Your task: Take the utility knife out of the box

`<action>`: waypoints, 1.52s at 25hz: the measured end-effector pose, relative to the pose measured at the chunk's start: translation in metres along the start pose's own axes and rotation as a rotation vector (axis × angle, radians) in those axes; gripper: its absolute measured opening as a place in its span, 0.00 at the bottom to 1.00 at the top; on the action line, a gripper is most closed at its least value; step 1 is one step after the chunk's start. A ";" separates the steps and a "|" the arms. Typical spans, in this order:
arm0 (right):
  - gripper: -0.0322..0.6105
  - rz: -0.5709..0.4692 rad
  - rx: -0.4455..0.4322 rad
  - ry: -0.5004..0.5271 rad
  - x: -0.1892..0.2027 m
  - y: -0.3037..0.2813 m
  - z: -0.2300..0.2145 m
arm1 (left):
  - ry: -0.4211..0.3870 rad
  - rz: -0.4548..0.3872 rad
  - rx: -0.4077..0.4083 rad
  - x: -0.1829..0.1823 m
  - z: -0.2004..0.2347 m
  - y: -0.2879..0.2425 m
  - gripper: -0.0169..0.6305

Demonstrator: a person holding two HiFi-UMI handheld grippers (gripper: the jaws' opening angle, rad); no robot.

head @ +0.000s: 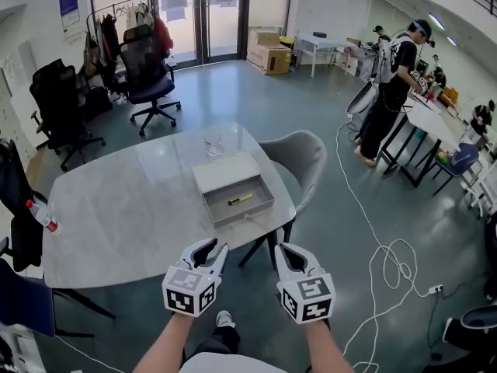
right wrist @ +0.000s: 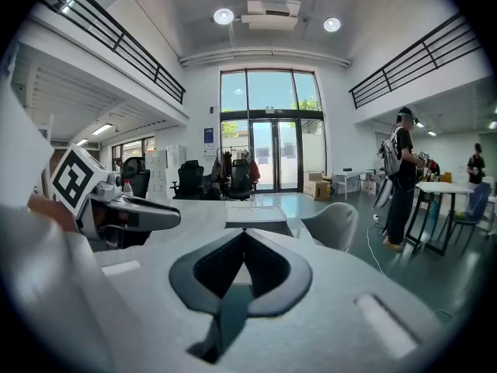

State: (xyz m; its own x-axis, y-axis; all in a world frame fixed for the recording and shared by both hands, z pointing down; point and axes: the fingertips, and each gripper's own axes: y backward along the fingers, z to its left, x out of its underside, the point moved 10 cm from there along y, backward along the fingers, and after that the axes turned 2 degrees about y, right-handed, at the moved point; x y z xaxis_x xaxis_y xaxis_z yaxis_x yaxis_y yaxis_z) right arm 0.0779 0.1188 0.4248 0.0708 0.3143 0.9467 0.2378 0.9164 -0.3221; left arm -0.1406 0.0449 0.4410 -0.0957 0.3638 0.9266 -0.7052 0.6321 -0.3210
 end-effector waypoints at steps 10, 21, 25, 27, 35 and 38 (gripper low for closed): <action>0.06 0.028 0.019 0.006 -0.028 -0.063 -0.010 | 0.011 0.029 0.043 -0.022 0.048 -0.044 0.23; 0.06 0.032 0.045 0.017 -0.057 -0.124 -0.015 | 0.004 0.044 0.081 -0.046 0.100 -0.082 0.31; 0.06 0.029 0.054 0.018 -0.063 -0.140 -0.016 | 0.003 0.054 0.098 -0.051 0.115 -0.094 0.35; 0.06 0.029 0.058 0.019 -0.067 -0.146 -0.018 | -0.001 0.063 0.108 -0.053 0.119 -0.101 0.37; 0.06 0.029 0.069 0.017 -0.068 -0.163 -0.031 | -0.035 0.114 0.146 -0.051 0.125 -0.129 0.40; 0.06 0.028 0.058 0.013 -0.062 -0.169 -0.042 | -0.065 0.136 0.154 -0.048 0.123 -0.143 0.40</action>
State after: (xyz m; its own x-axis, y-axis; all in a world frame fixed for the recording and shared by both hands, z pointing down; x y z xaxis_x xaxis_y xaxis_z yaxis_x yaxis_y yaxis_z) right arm 0.0739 -0.0659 0.4208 0.0893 0.3372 0.9372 0.1792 0.9202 -0.3481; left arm -0.1217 -0.1473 0.4666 -0.2386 0.3908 0.8890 -0.7814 0.4663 -0.4147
